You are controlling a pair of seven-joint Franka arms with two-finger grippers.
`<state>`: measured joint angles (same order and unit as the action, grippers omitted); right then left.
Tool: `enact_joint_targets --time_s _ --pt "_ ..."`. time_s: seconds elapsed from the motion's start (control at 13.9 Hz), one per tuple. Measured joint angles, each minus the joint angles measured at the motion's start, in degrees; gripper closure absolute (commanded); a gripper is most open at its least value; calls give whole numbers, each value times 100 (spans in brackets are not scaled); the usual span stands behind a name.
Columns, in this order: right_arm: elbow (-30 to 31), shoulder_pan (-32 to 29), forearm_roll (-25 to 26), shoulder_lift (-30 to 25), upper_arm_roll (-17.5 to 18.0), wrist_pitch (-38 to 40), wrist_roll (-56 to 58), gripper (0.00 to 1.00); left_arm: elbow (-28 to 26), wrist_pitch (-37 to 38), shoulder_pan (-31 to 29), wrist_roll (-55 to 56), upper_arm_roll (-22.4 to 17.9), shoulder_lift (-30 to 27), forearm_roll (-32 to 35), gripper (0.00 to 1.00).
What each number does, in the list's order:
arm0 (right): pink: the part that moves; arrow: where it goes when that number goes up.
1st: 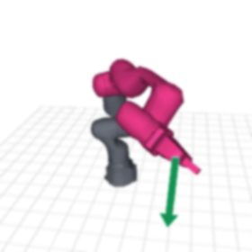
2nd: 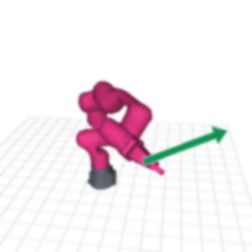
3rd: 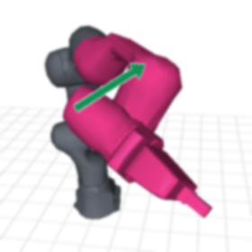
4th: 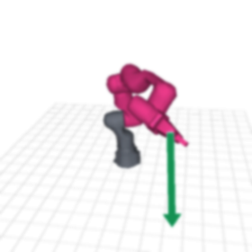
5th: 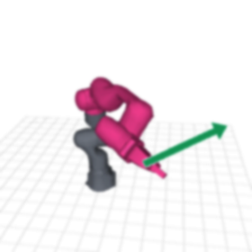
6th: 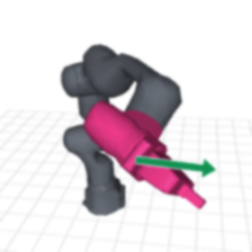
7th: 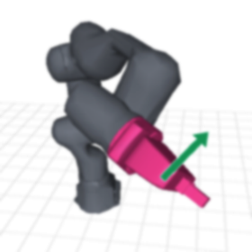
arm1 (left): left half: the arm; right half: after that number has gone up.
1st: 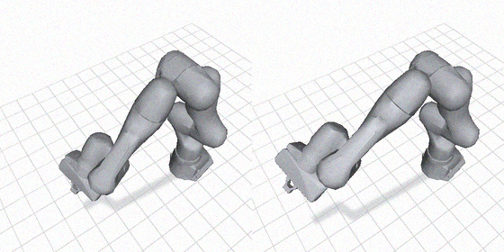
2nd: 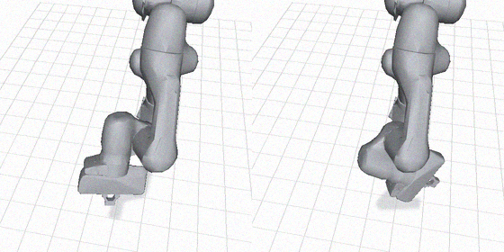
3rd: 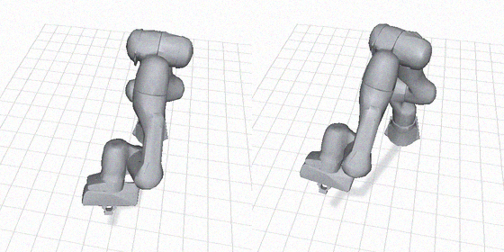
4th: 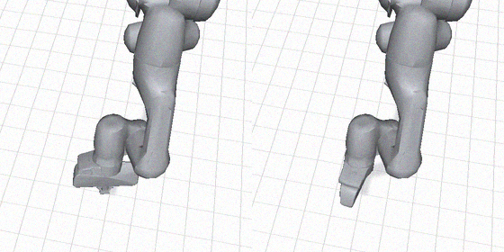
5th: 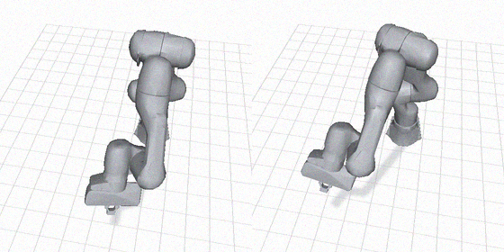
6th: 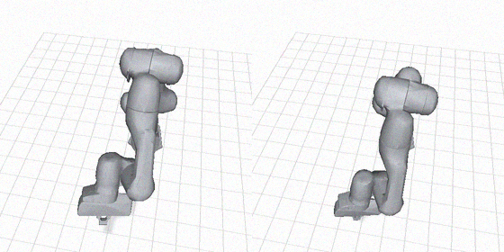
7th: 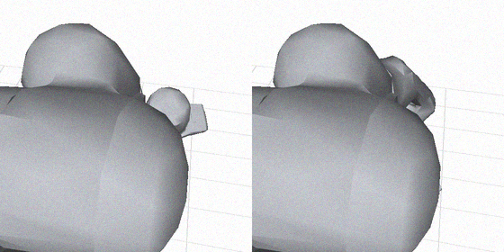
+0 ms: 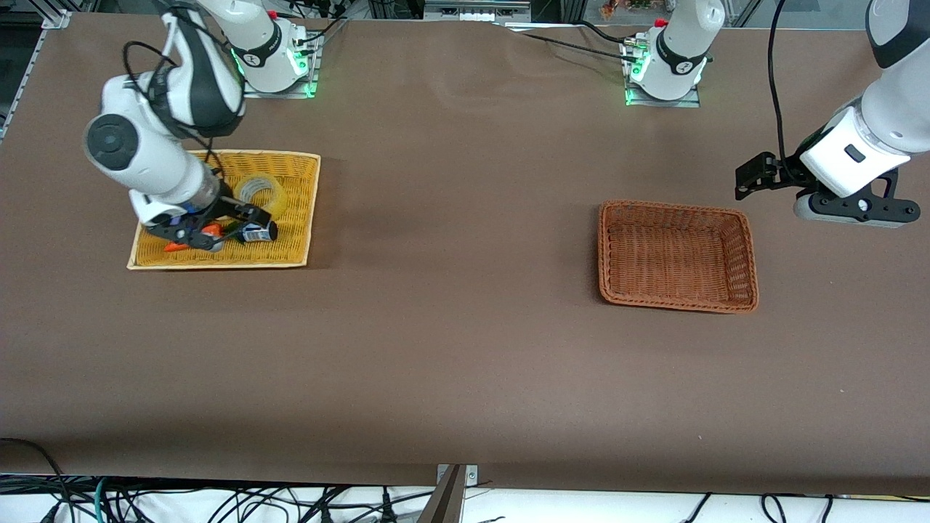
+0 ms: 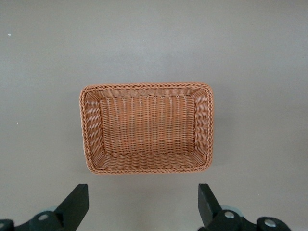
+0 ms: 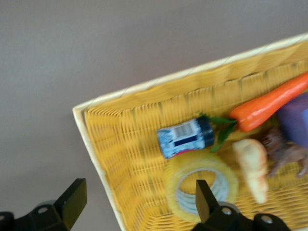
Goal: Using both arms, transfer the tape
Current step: 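Lower the right gripper onto the clear tape roll in the yellow tray, then close the right gripper on the tape roll's rim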
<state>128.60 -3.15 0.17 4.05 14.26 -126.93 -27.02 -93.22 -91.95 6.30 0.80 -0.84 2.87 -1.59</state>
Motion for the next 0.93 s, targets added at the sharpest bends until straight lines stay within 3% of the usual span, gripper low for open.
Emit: enact_joint_targets --time_s 0.43,0.93 --pt "1160 -10 9 -48 89 -1194 -30 0 2 11 0 0 0 0 0 0" --pt "1859 -9 46 122 152 -2048 -1 0 4 51 1 0 4 0 0 0"
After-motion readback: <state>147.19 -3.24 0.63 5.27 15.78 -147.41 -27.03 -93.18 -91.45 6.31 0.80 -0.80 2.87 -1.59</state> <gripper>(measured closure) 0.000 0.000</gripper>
